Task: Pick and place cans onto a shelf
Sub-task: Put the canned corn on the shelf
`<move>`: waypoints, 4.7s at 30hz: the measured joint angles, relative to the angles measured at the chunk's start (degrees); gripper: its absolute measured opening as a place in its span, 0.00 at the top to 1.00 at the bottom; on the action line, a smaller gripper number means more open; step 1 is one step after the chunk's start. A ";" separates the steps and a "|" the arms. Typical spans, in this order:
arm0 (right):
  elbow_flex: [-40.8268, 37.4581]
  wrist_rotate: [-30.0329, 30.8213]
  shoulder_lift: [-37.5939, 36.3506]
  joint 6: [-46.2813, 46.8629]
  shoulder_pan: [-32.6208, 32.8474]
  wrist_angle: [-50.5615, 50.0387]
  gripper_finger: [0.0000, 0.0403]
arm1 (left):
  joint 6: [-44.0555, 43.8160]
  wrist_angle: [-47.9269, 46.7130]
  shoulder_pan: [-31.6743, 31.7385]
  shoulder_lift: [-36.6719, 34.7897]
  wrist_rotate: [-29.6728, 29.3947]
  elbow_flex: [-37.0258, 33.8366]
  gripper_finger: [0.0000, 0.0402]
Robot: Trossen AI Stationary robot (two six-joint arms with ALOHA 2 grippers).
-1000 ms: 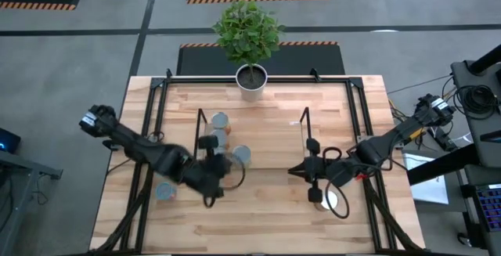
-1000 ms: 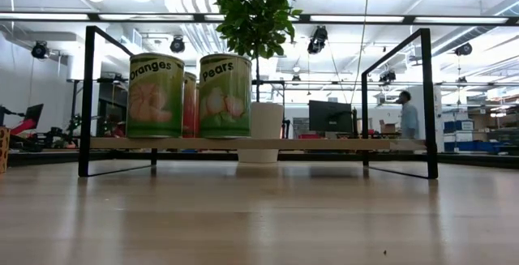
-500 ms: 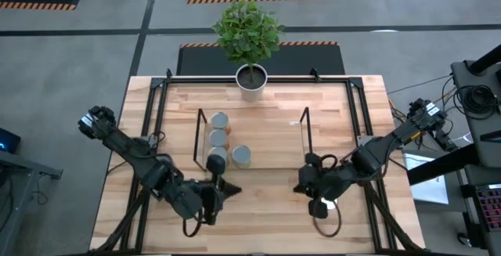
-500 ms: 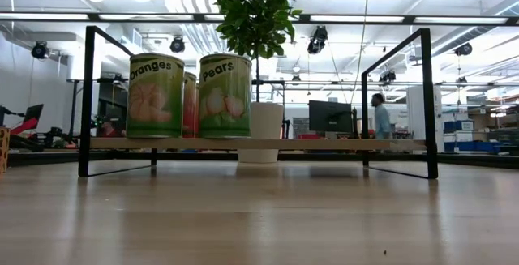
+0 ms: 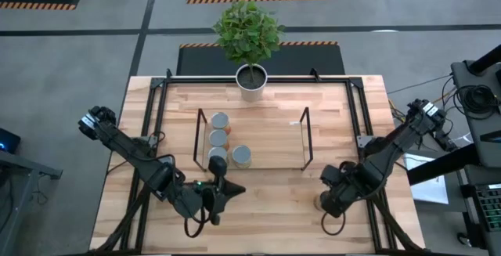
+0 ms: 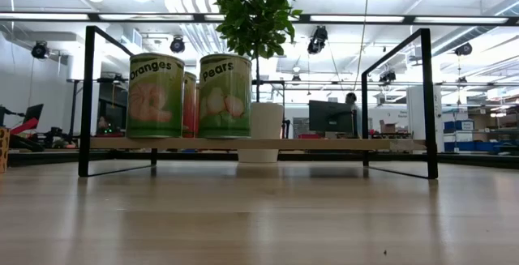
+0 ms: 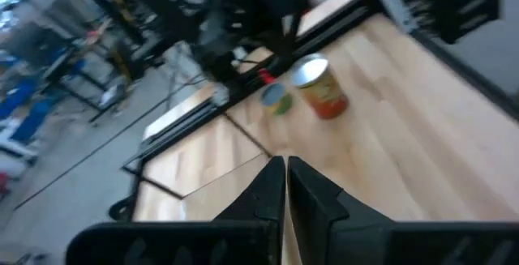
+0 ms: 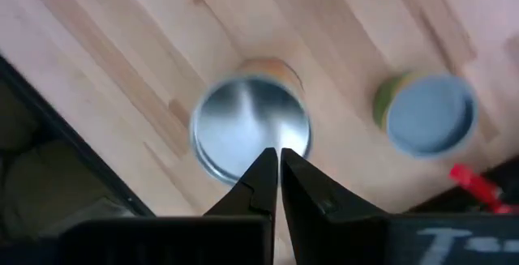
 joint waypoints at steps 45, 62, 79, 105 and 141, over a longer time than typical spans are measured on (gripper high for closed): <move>-1.74 -1.76 10.56 17.02 0.31 6.03 0.05 | -1.16 0.37 0.02 -0.04 -0.46 0.00 1.00; 2.00 -6.47 10.16 7.98 -0.64 5.98 0.21 | -0.66 -1.32 -0.20 -0.34 -0.41 -0.04 1.00; 22.35 9.83 10.80 -22.39 -10.44 6.00 0.22 | 1.75 12.05 1.07 -14.78 -0.51 -13.48 1.00; 25.99 14.69 20.33 -70.60 -42.33 12.08 0.21 | 1.95 14.55 1.07 -17.14 -0.48 -16.04 1.00; 34.96 7.05 31.58 -78.87 -43.94 10.56 0.13 | 3.04 14.53 1.07 -17.14 -0.44 -16.00 1.00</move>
